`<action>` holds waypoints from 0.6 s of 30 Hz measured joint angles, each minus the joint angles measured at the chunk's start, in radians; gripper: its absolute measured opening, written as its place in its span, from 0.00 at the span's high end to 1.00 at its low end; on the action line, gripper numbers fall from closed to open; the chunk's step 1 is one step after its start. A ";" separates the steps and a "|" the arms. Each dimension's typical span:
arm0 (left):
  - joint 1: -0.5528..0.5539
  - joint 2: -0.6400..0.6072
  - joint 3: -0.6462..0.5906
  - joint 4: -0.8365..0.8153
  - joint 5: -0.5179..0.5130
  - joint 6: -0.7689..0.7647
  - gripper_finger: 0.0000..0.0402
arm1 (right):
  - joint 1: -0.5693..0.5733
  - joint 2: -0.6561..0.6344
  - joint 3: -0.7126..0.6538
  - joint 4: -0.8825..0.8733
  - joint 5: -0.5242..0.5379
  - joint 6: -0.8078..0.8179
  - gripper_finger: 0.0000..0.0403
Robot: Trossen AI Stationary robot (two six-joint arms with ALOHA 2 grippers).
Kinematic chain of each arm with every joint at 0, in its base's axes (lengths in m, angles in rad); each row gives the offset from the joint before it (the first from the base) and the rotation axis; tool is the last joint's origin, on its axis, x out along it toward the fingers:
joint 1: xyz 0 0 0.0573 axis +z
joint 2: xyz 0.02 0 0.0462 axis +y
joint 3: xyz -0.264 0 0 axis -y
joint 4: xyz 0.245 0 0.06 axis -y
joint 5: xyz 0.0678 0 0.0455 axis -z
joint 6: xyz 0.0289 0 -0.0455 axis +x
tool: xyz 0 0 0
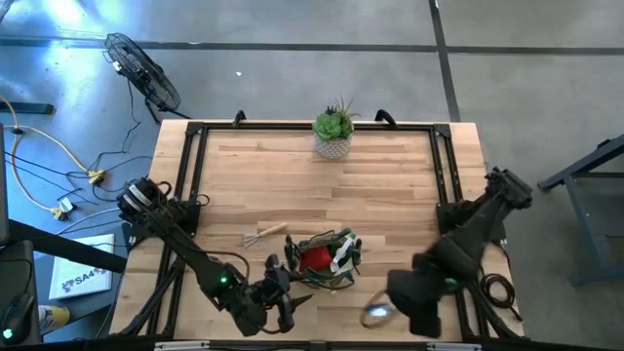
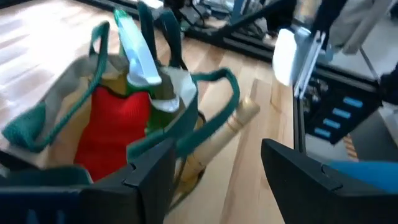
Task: Pick & Place Garden tools in Gardening bag
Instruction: Put the brown trowel into the green gardening bag
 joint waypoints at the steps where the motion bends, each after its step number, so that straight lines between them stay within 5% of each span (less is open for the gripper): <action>1: -0.001 0.000 0.000 -0.018 0.014 -0.014 0.43 | -0.027 0.013 0.017 -0.040 -0.012 -0.027 0.88; 12: -0.009 0.007 0.000 -0.177 0.381 -0.226 0.43 | -0.236 0.065 0.066 -0.204 -0.037 -0.262 0.88; 18: -0.006 0.009 -0.001 -0.175 0.383 -0.224 0.43 | -0.317 0.098 0.074 -0.193 -0.043 -0.352 0.88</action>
